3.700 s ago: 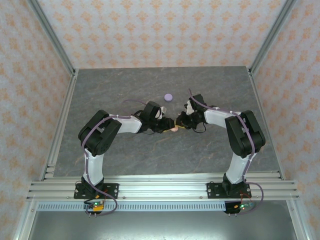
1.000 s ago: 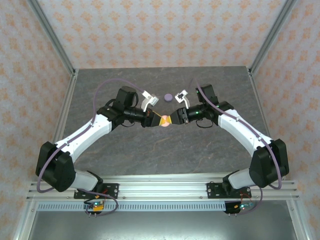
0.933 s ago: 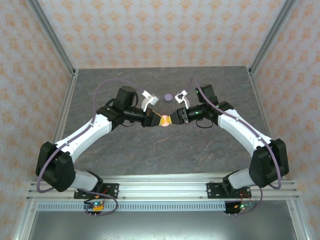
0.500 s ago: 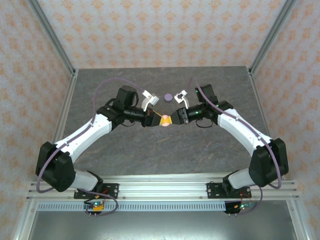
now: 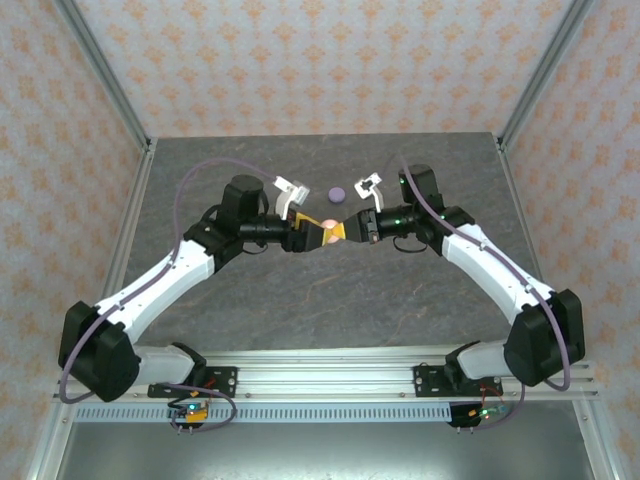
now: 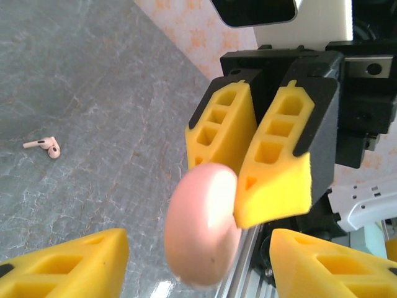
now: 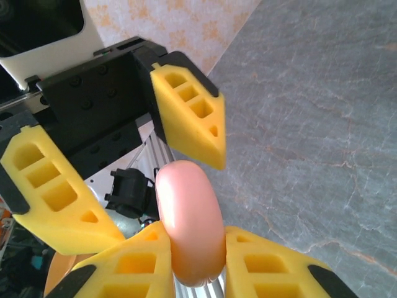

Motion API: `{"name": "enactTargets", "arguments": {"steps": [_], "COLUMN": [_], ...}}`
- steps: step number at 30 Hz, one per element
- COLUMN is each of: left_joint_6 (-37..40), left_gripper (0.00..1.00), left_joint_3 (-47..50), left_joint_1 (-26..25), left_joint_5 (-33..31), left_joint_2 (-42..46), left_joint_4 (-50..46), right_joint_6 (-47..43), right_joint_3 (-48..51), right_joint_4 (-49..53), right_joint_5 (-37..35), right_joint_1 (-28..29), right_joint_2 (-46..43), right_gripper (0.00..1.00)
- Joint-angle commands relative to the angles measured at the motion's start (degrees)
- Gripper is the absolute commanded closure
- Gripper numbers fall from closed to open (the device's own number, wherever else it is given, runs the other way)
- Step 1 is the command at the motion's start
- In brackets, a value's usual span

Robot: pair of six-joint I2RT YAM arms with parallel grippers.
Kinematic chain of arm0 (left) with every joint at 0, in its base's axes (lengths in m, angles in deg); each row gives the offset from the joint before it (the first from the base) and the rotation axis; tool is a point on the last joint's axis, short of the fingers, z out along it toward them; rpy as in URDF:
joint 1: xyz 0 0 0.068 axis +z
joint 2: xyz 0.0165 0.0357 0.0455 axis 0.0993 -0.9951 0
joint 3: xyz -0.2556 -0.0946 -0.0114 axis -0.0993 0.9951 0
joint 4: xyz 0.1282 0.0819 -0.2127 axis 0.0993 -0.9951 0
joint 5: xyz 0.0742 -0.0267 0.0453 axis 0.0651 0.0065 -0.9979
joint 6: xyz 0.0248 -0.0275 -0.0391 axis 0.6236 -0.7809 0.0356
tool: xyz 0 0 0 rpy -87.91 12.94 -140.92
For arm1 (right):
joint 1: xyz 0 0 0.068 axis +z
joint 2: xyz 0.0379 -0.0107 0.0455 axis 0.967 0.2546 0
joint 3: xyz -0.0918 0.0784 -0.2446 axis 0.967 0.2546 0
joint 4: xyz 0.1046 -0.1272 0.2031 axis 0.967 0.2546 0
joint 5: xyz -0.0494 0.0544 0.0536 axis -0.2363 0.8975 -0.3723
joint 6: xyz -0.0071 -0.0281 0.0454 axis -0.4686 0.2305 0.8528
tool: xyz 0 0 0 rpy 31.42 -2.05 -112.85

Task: Insert wireless bluetooth earbuds into charging case

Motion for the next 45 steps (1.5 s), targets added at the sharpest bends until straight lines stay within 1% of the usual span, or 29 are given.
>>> {"name": "enactTargets", "arguments": {"steps": [1,4,6,8,13,17,23,25,27,32,39,45], "left_joint_6": [-7.56,-12.22,-13.33,-15.16,-16.03,-16.23,-17.68,-17.89,-17.99,-17.64,-17.11,-16.63], "left_gripper": [0.36,0.35,0.35,0.35,0.37,0.43,0.47,0.52,0.54,0.6,0.63,0.7], "left_joint_3": [3.0,5.46,6.65,7.19,7.3,6.86,6.85,6.68,6.47,5.83,5.39,5.42], "left_joint_1": [-0.21,-0.22,-0.25,-0.26,-0.35,-0.68,-0.86,-1.04,-1.18,-1.62,-1.98,-2.35], "left_joint_5": [-5.58,-6.95,-6.58,-6.23,-5.01,-3.36,-1.36,-0.62,0.02,0.19,0.1,0.09], "left_joint_2": [2.55,3.69,4.26,4.55,4.42,3.75,2.87,2.51,2.21,1.86,1.67,1.58], "left_joint_4": [9.81,15.24,17.56,18.43,18.53,19.11,22.01,22.51,23.06,22.66,22.04,21.73], "right_joint_6": [4.44,7.4,9.13,10.19,11.46,11.55,10.5,10.32,10.22,9.27,7.82,6.94], "right_joint_3": [0.86,1.31,1.48,1.4,1.51,1.36,1.84,1.74,1.67,1.25,0.7,0.83], "right_joint_4": [-6.34,-9.17,-10.74,-11.64,-13.55,-13.62,-13.7,-13.57,-13.55,-12.53,-10.58,-9.56], "right_joint_5": [-2.03,-3.64,-4.01,-3.87,-3.1,-1.67,0.7,0.99,1.25,1.76,2.25,2.64], "right_joint_1": [-0.49,-0.57,-0.59,-0.58,-0.6,-0.46,0.01,0.08,0.15,0.57,0.91,1.1], "right_joint_2": [-1.8,-2.52,-2.73,-2.89,-3.54,-3.55,-4.19,-4.16,-4.13,-3.98,-3.92,-3.88], "right_gripper": [0.79,0.79,0.79,0.79,0.78,0.78,0.78,0.78,0.78,0.78,0.77,0.77]}}
